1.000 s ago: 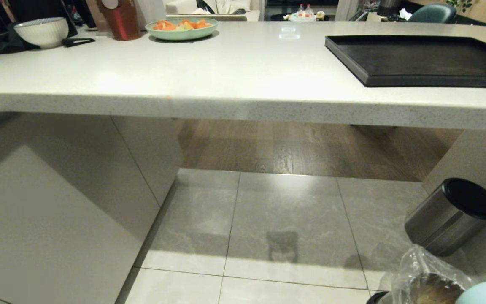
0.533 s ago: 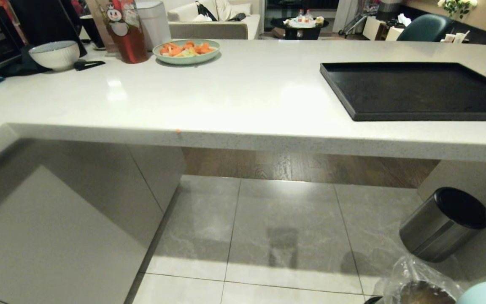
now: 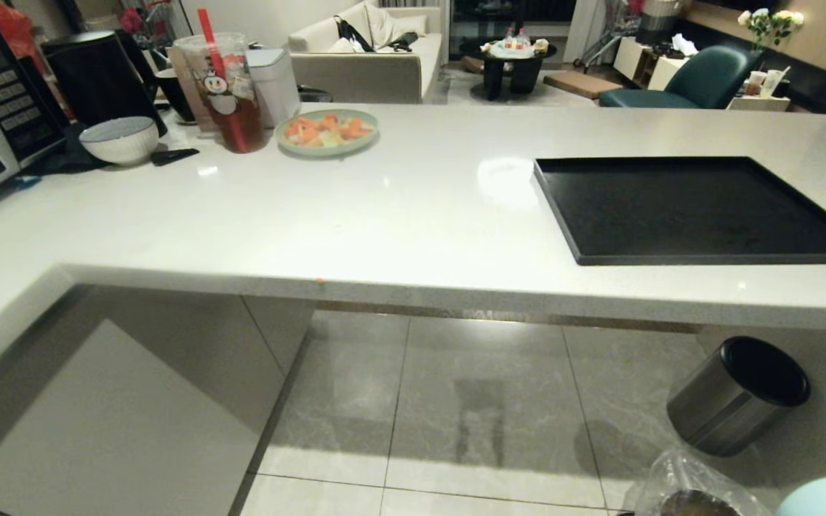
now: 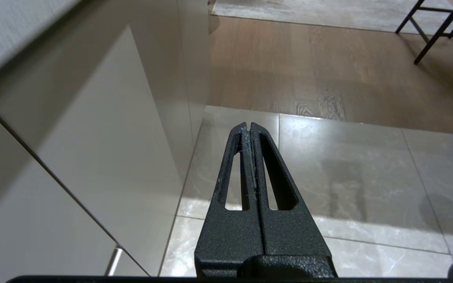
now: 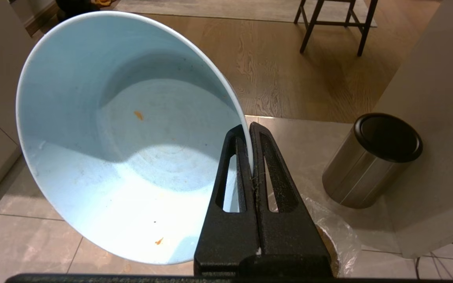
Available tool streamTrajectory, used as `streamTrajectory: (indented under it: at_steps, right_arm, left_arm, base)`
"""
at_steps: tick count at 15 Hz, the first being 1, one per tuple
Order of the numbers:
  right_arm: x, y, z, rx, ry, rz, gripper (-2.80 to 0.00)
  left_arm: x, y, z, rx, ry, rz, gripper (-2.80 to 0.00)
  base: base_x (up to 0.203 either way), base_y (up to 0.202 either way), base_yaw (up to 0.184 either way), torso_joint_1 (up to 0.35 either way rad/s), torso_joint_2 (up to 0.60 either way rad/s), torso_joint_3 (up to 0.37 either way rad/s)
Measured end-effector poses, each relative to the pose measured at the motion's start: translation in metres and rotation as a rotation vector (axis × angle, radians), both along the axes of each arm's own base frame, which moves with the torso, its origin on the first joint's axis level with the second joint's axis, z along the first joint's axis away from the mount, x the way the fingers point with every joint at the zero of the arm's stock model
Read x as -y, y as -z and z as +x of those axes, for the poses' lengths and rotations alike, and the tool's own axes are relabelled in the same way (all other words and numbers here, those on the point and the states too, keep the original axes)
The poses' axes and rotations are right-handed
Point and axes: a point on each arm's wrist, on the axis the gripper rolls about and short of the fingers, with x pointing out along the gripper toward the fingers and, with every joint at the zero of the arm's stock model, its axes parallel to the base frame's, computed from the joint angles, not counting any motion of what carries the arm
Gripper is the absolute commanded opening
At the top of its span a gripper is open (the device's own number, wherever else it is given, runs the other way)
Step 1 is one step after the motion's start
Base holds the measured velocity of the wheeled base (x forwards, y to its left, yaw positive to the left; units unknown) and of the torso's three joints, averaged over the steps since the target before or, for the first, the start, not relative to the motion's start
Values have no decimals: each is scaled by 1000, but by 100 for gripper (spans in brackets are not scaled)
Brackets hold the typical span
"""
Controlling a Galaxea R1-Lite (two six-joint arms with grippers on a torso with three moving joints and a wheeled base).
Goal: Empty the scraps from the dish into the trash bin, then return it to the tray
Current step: Put the bowl back to the table
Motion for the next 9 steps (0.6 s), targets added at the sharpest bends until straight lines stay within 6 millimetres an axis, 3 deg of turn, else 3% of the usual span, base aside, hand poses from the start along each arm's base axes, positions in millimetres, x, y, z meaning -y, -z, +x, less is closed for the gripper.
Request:
streamTrajectory:
  at_steps: [9]
  right_arm:
    - [0, 0, 0, 0, 0, 0, -280]
  left_arm:
    - [0, 0, 0, 0, 0, 0, -280]
  base:
    - [0, 0, 0, 158, -521, -367]
